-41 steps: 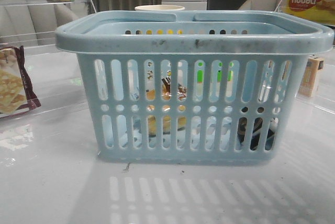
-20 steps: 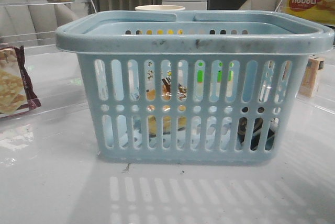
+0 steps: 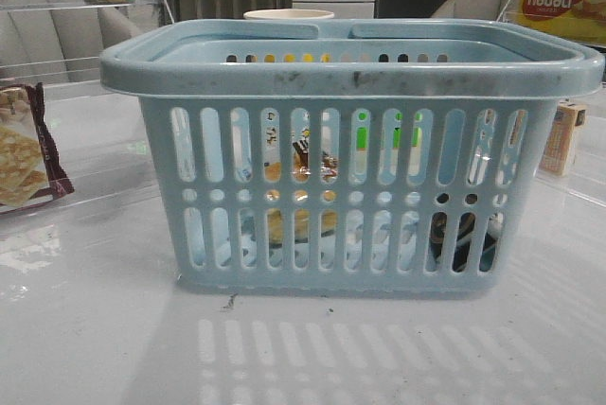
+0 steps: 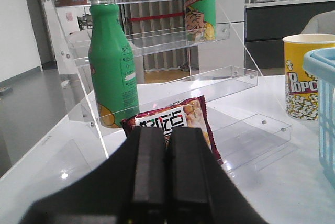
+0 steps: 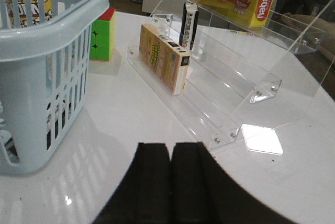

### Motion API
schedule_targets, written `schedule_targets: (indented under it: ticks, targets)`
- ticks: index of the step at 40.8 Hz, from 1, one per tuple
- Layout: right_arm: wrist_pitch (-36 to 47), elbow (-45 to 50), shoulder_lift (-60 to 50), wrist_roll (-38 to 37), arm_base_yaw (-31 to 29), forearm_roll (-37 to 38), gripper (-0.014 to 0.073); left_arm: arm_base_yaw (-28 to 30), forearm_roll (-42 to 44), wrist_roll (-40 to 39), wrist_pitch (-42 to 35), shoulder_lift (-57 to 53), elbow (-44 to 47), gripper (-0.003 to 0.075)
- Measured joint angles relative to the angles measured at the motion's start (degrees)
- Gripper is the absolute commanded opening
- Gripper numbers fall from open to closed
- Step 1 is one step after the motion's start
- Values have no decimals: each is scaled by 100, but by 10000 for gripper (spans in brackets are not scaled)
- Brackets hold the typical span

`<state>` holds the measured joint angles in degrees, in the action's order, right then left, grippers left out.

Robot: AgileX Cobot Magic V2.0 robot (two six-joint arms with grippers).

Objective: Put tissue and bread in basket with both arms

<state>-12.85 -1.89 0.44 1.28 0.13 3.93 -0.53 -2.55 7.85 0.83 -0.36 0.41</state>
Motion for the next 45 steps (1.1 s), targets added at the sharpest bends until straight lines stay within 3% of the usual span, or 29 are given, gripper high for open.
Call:
schedule_targets:
  ticks: [16, 45]
  targets:
    - [884, 354, -112, -29, -26, -213, 57, 0, 0, 0, 0, 0, 0, 91]
    - [990, 354, -112, -65, -26, -393, 57, 0, 0, 0, -2, 0, 0, 91]
